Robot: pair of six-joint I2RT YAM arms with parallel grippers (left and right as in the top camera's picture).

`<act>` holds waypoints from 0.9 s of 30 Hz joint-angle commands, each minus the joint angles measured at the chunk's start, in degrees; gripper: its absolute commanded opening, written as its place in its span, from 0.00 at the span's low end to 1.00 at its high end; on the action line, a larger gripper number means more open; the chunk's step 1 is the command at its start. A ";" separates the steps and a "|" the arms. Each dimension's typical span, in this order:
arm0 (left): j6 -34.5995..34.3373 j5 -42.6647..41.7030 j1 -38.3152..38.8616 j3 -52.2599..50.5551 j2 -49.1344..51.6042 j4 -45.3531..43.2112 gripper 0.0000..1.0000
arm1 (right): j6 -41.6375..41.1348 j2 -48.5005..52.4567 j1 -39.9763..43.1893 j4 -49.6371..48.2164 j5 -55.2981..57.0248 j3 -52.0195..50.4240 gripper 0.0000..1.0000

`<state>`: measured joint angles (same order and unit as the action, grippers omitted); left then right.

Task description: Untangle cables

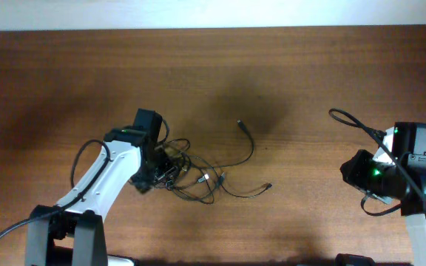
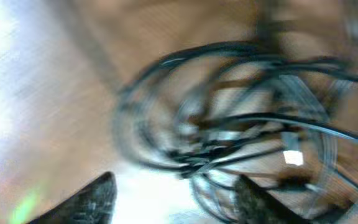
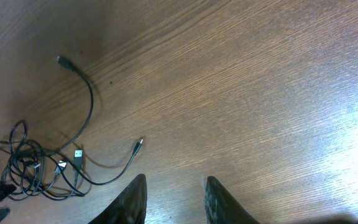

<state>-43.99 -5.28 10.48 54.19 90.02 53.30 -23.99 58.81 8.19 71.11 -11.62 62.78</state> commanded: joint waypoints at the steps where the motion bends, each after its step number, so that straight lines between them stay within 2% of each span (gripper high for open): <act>1: -14.99 7.54 0.02 -0.17 -0.02 2.34 0.63 | 0.24 -0.07 0.35 0.04 0.37 0.15 0.30; 2: -17.38 10.21 0.02 -0.92 -0.02 2.34 0.57 | 0.26 0.09 0.35 0.04 0.42 0.15 0.30; 4: -21.14 11.76 0.02 -3.34 -0.02 0.42 0.58 | 0.26 0.87 0.35 0.07 1.84 0.15 0.30; 7: -21.33 10.67 0.02 -10.99 -0.02 -10.75 0.54 | 0.22 2.54 0.35 0.04 1.79 0.15 0.30; 8: -21.33 10.60 0.02 -12.31 -0.02 -13.46 0.40 | 0.22 2.73 0.35 0.04 1.77 0.15 0.30; 9: -21.31 9.70 0.02 -12.81 -0.02 -15.61 0.00 | 0.24 2.75 0.35 0.20 1.40 0.15 0.30; 11: -17.53 7.41 0.02 -11.02 -1.53 -16.59 0.00 | 3.54 2.73 0.35 1.38 -2.86 0.15 0.29; 12: -10.75 4.83 -0.13 -8.22 -4.90 -16.00 0.00 | 8.00 2.73 0.35 1.79 -10.14 0.15 0.29; 15: 13.27 -12.11 -0.13 -1.22 -23.08 -16.44 0.00 | 18.38 2.73 0.35 1.55 -33.59 0.15 0.29; 16: 18.56 -15.50 -0.13 -0.96 -29.83 -16.41 0.00 | 24.63 2.73 0.35 1.68 -41.09 0.15 0.30; 17: 21.44 -16.24 -0.13 -0.96 -38.25 -15.93 0.00 | 27.47 2.73 0.26 2.03 -47.08 0.15 0.33; 19: 21.38 -16.22 -0.13 -0.96 -48.02 -15.28 0.00 | 28.72 2.73 -2.93 0.98 -54.01 0.15 0.34; 22: 21.38 -20.00 -0.13 -0.96 -53.88 -14.95 0.00 | 26.84 2.75 -13.99 -6.69 -56.78 0.15 0.34; 23: 21.38 -21.86 -0.13 -0.96 -54.14 -14.97 0.00 | 19.78 2.75 -18.36 -13.79 -56.50 0.15 0.34; 25: 21.40 -24.57 -0.13 -0.96 -54.12 -15.10 0.00 | 8.98 2.73 -25.33 -25.22 -49.53 0.15 0.34; 27: 21.40 -27.91 -0.13 -0.96 -54.12 -15.98 0.00 | 6.97 2.69 -35.10 -31.23 -38.18 0.15 0.34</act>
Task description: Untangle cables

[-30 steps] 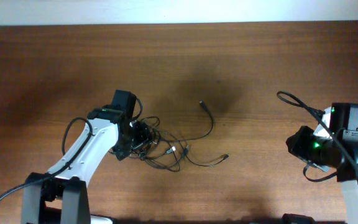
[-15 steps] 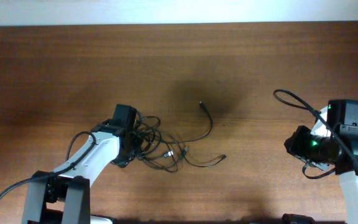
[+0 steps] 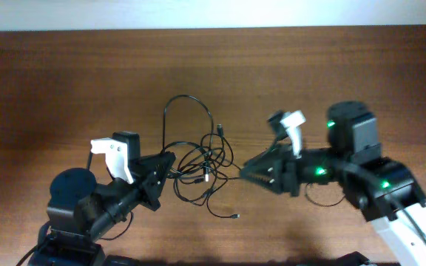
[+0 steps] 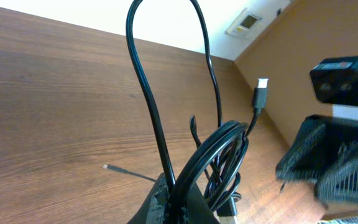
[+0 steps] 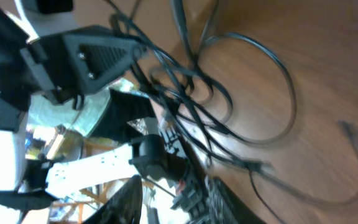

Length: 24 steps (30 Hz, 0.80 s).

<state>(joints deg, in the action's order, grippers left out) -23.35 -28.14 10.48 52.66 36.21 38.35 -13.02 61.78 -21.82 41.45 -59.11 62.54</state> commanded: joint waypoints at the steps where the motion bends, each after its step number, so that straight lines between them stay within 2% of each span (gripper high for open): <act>1: 0.74 -7.43 -0.13 0.57 -0.31 -1.70 0.00 | -4.04 -0.28 -10.40 -4.24 14.21 0.39 0.36; 2: 0.74 -7.96 -0.13 0.57 -0.31 -1.97 0.00 | -5.81 -0.28 -13.09 -5.29 18.71 0.39 0.37; 3: 1.62 -7.93 -0.13 0.57 -0.31 -1.90 0.00 | -17.53 -0.28 -15.89 -5.99 29.83 0.39 0.39; 4: 2.45 -7.93 -0.13 0.57 -0.31 -1.90 0.00 | -25.70 -0.28 -16.76 -7.37 31.30 0.39 0.40; 7: 2.45 -7.50 -0.13 0.57 -0.31 -2.21 0.00 | -41.92 -0.20 -18.86 -13.09 32.50 0.39 0.40; 10: 1.99 -7.69 -0.13 0.57 -0.31 -6.82 0.00 | -54.49 3.15 -21.77 -13.20 34.27 0.39 0.39; 13: 1.01 -9.44 -0.13 0.57 -0.35 -10.49 0.00 | -62.90 10.62 -24.72 -16.55 34.29 0.39 0.43; 14: 0.90 -10.05 -0.13 0.57 -0.35 -11.93 0.00 | -62.88 12.55 -24.72 -18.29 32.17 0.39 0.23; 15: 0.92 -9.92 -0.13 0.57 -0.35 -12.94 0.00 | -62.86 13.64 -24.72 -18.99 30.34 0.39 0.12; 16: 0.85 -9.60 -0.13 0.57 -0.35 -16.33 0.00 | -60.08 15.10 -24.72 -18.69 29.62 0.39 0.04; 17: 0.24 -9.55 -0.13 0.57 -0.35 -19.74 0.00 | -56.48 15.47 -24.72 -16.85 31.06 0.39 0.04; 18: 0.22 -6.34 -0.13 0.59 -0.35 -22.51 0.00 | -52.72 14.64 -24.65 -10.01 38.25 0.39 0.04; 20: -1.05 -3.56 -0.13 0.59 -0.35 -22.49 0.00 | -51.32 11.69 -24.65 -1.05 50.60 0.39 0.04; 23: -2.75 -4.02 -0.13 0.59 -0.42 -22.45 0.00 | -49.03 1.64 -23.69 6.03 69.85 0.42 0.04; 24: -2.73 -4.04 -0.13 0.59 -0.42 -22.38 0.00 | -47.39 -1.44 -22.69 6.36 71.78 0.42 0.07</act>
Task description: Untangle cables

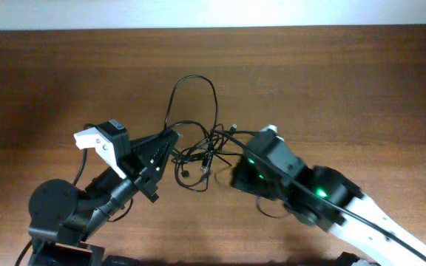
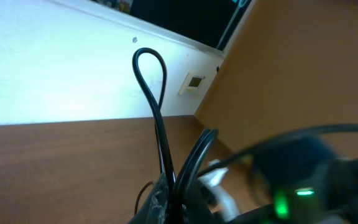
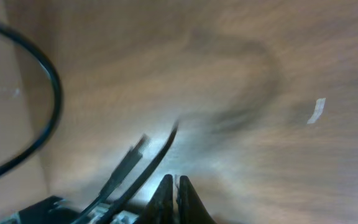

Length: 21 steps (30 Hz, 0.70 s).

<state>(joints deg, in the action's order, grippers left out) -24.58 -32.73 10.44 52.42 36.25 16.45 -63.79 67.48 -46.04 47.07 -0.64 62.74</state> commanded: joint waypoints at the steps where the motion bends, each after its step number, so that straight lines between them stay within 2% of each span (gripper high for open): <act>1: -1.49 0.48 -0.09 0.83 -0.44 -0.35 0.00 | 7.45 -12.28 3.15 -0.44 13.60 0.22 0.21; 2: -1.46 -1.01 -0.09 0.83 -0.46 -0.37 0.00 | 10.01 -16.37 4.26 -2.27 13.25 0.22 0.36; 3: -1.36 -1.79 -0.09 0.83 -0.46 -0.37 0.00 | 12.39 -19.39 4.44 -4.37 11.21 0.22 0.43; 4: -0.09 -4.04 -0.09 0.83 -0.44 -0.85 0.00 | 19.85 -22.51 4.44 -8.76 3.93 0.22 0.49; 5: 1.22 -7.08 -0.09 0.83 -0.44 -1.53 0.00 | 33.33 -23.61 4.44 -12.55 -4.63 0.22 0.56; 6: 5.75 -15.50 -0.09 0.83 -0.44 -3.82 0.00 | 50.18 -23.52 4.44 -13.22 -12.41 0.22 0.59; 7: 7.98 -22.27 -0.09 0.83 -0.44 -5.57 0.00 | 53.51 -22.95 4.44 -13.09 -15.10 0.22 0.59; 8: 8.24 -26.38 -0.09 0.83 -0.44 -6.54 0.00 | 57.72 -21.88 4.44 -13.77 -18.91 0.22 0.59; 9: 8.46 -28.11 -0.09 0.83 -0.44 -6.58 0.00 | 60.00 -21.00 4.46 -14.16 -17.59 0.22 0.59; 10: 8.87 -29.70 -0.09 0.83 -0.44 -6.56 0.00 | 59.67 -19.93 4.46 -15.34 -11.69 0.22 0.57; 11: 10.21 -32.63 -0.09 0.83 -0.44 -6.56 0.00 | 54.75 -19.96 4.46 -16.46 -7.43 0.22 0.53; 13: 10.16 -33.57 -0.09 0.83 -0.44 -6.67 0.00 | 52.24 -19.30 4.46 -18.18 -6.27 0.22 0.44; 15: 10.16 -36.76 -0.09 0.83 -0.44 -7.56 0.00 | 52.83 -17.44 4.46 -18.18 4.39 0.22 0.23; 16: 10.16 -38.45 -0.09 0.83 -0.44 -7.58 0.00 | 52.35 -16.98 4.46 -18.64 22.64 1.29 0.04; 17: 10.19 -37.77 -0.09 0.81 -0.44 -6.47 0.02 | 51.89 -17.75 4.44 -18.58 24.65 6.36 0.04; 18: 10.19 -35.58 -0.09 0.81 -0.44 -6.21 0.02 | 51.89 -18.62 4.44 -18.27 12.76 10.62 0.04; 19: 10.19 -29.83 -0.09 0.81 -0.37 -5.16 0.02 | 51.89 -19.23 4.44 -18.40 -4.11 13.92 0.04; 20: 10.16 -25.86 -0.09 0.81 -0.33 -3.85 0.02 | 51.89 -19.30 4.44 -18.84 -12.72 15.19 0.04; 21: 10.19 -22.73 -0.09 0.81 -0.33 -2.43 0.00 | 52.17 -19.28 4.44 -22.14 -27.06 15.98 0.04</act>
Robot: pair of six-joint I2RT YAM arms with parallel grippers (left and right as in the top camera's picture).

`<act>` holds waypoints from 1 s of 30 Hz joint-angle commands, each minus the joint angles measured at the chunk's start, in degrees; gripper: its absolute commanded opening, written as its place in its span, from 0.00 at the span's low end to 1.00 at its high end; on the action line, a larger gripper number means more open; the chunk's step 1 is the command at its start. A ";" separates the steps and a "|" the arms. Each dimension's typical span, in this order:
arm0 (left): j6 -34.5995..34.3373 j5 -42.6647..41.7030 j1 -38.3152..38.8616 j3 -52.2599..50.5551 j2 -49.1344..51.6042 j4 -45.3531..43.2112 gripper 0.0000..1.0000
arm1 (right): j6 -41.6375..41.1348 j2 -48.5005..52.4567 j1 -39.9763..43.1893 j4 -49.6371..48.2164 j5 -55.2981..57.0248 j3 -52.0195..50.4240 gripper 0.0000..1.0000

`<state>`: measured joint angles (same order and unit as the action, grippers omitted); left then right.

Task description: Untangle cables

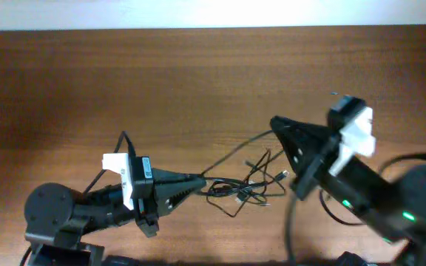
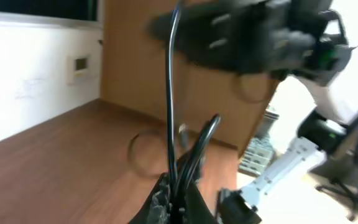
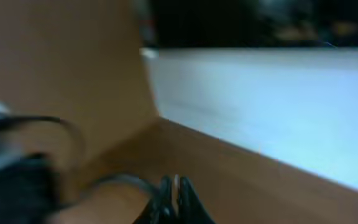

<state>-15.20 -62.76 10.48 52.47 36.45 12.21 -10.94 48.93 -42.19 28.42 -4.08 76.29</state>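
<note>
A black cable tangle (image 1: 246, 186) with small plugs hangs low over the wooden table (image 1: 87, 81), between the two arms. My left gripper (image 1: 198, 179) is shut on a bunch of its strands; in the left wrist view the cables (image 2: 171, 93) rise straight out of the shut fingers (image 2: 178, 196). My right gripper (image 1: 276, 123) is shut on one strand (image 1: 235, 153), which runs taut down-left to the left gripper. The right wrist view is blurred; there the gripper (image 3: 174, 190) pinches a dark cable (image 3: 120, 180) that leads off left.
The table's far edge meets a white wall (image 1: 198, 11). The right arm's own black lead (image 1: 413, 159) loops at the right side. Both arm bodies fill the near edge of the overhead view.
The right gripper was in the middle of the tangle and is now up and right of it. The left gripper is lower and further right. A strand now runs taut between them.
The tangle lay on the table with my left gripper open over it and the right gripper open far right. Then the left held the bundle raised, the right open beside it. Then the right was shut in the tangle. Now one strand is stretched between them.
</note>
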 commanded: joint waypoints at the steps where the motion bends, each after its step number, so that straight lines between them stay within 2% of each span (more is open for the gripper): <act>1: 0.81 7.13 -0.11 0.76 -0.42 1.88 0.00 | 3.08 -0.50 0.59 -5.84 -29.44 2.43 0.04; 2: 0.85 5.33 -0.13 0.76 -0.44 1.16 0.00 | 7.08 -0.02 0.59 -6.47 -30.29 2.43 0.04; 4: 1.20 -7.96 -0.13 0.76 -0.44 -7.67 0.00 | 9.97 4.79 0.59 -6.32 -29.70 2.43 0.04; 5: 1.20 -12.61 -0.13 0.76 -0.44 -12.09 0.00 | 9.88 8.46 0.59 -5.46 -25.14 2.43 0.04; 6: 1.18 -15.39 -0.09 0.76 -0.44 -13.99 0.00 | 9.88 12.59 0.59 -4.22 -14.60 2.43 0.04; 8: 1.27 -16.59 -0.09 0.72 -0.42 -11.17 0.00 | 9.94 17.66 0.63 -6.47 -1.70 2.82 0.04; 9: 3.67 -17.20 -0.09 0.72 -0.44 -8.20 0.00 | 9.92 18.10 0.68 -8.79 3.56 3.89 0.04; 11: 11.72 -16.50 -0.09 0.72 -0.39 0.94 0.00 | 11.04 17.40 0.70 -9.81 5.01 9.77 0.04; 12: 14.56 -14.97 -0.09 0.72 0.00 3.93 0.00 | 14.14 17.33 0.72 -9.64 5.33 13.22 0.04; 15: 15.04 -15.08 -0.09 0.72 0.61 3.93 0.00 | 15.23 17.77 0.70 -7.76 14.99 14.73 0.04; 16: 15.04 -15.96 -0.09 0.72 0.61 2.58 0.00 | 15.23 19.23 0.70 -5.38 21.03 14.73 0.04; 17: 15.02 -17.66 -0.09 0.72 0.59 0.76 0.00 | 15.19 22.18 0.70 -4.66 31.65 14.73 0.04; 20: 15.04 -23.74 -0.09 0.72 0.52 0.26 0.03 | 16.37 28.76 2.40 -8.70 58.77 14.73 0.04; 23: 15.06 -23.50 -0.13 0.72 0.55 0.50 0.05 | 17.62 27.30 9.20 -9.42 59.76 14.78 0.04; 26: 15.06 -16.76 -0.13 0.70 0.74 0.79 0.03 | 17.55 23.34 9.18 -7.10 52.09 14.78 0.05; 28: 15.04 -13.51 -0.13 0.70 0.76 0.81 0.03 | 15.82 22.14 9.20 -2.89 46.56 14.78 0.11; 29: 15.06 -6.95 -0.13 0.70 0.76 2.54 0.03 | 12.55 21.20 9.27 0.42 41.77 14.78 0.13; 30: 15.04 6.12 -0.13 0.70 0.79 6.97 0.03 | 8.41 19.91 9.27 5.05 32.59 14.78 0.13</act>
<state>-1.04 -66.78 9.80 53.15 39.18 13.93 5.78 71.61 -36.12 29.82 34.98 88.73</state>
